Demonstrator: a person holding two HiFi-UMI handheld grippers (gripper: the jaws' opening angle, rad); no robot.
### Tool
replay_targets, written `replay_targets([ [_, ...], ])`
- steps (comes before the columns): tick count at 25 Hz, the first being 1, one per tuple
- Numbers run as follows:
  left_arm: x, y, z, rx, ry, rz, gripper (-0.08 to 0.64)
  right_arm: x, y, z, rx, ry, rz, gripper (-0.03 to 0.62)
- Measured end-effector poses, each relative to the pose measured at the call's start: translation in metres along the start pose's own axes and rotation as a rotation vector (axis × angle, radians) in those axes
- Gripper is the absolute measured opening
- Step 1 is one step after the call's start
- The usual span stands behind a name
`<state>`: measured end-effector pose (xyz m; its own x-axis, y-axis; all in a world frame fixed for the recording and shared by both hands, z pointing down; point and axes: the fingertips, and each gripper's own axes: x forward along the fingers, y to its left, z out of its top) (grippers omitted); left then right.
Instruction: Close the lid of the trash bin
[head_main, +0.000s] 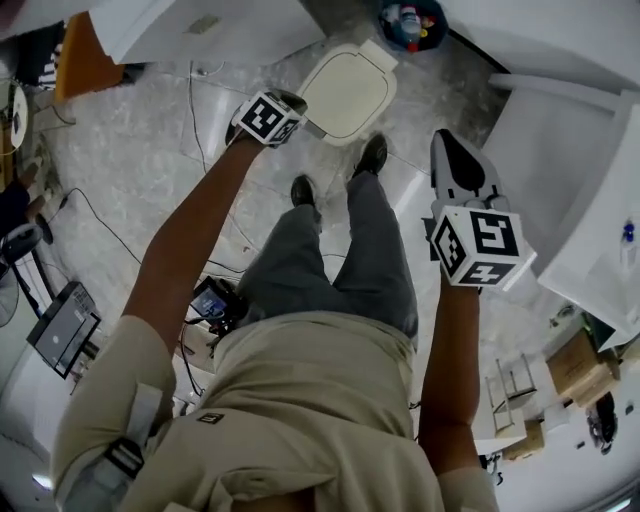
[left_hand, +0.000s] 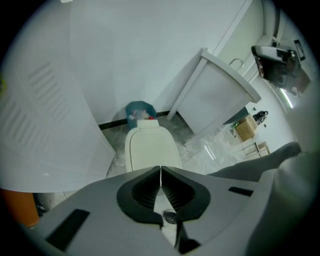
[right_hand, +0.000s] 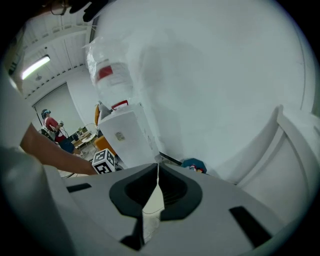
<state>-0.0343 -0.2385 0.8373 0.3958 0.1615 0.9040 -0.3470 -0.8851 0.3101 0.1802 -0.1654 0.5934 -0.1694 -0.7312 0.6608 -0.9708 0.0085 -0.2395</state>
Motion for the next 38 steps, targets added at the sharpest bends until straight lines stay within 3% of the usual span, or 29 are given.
replay_targets([
  [8,-0.155,-0.047,0.062,0.075,-0.26,0.024,0.017,-0.051,0.044,0.067,-0.088,-0.075,0.0,0.026],
  [16,-0.318,-0.104,0.095,0.136,-0.541,0.053,0.016,-0.107,0.098,0.117,-0.143,-0.158,0.015,0.026],
  [24,-0.464,-0.141,0.094,0.158,-0.809,0.131,0.015,-0.17,0.146,0.161,-0.197,-0.267,0.013,0.025],
  [31,-0.578,-0.183,0.085,0.267,-1.0,0.217,0.015,-0.238,0.188,0.193,-0.226,-0.408,0.022,0.025],
  [38,-0.654,-0.221,0.068,0.321,-1.074,0.307,0.015,-0.294,0.226,0.212,-0.273,-0.525,0.036,0.023],
])
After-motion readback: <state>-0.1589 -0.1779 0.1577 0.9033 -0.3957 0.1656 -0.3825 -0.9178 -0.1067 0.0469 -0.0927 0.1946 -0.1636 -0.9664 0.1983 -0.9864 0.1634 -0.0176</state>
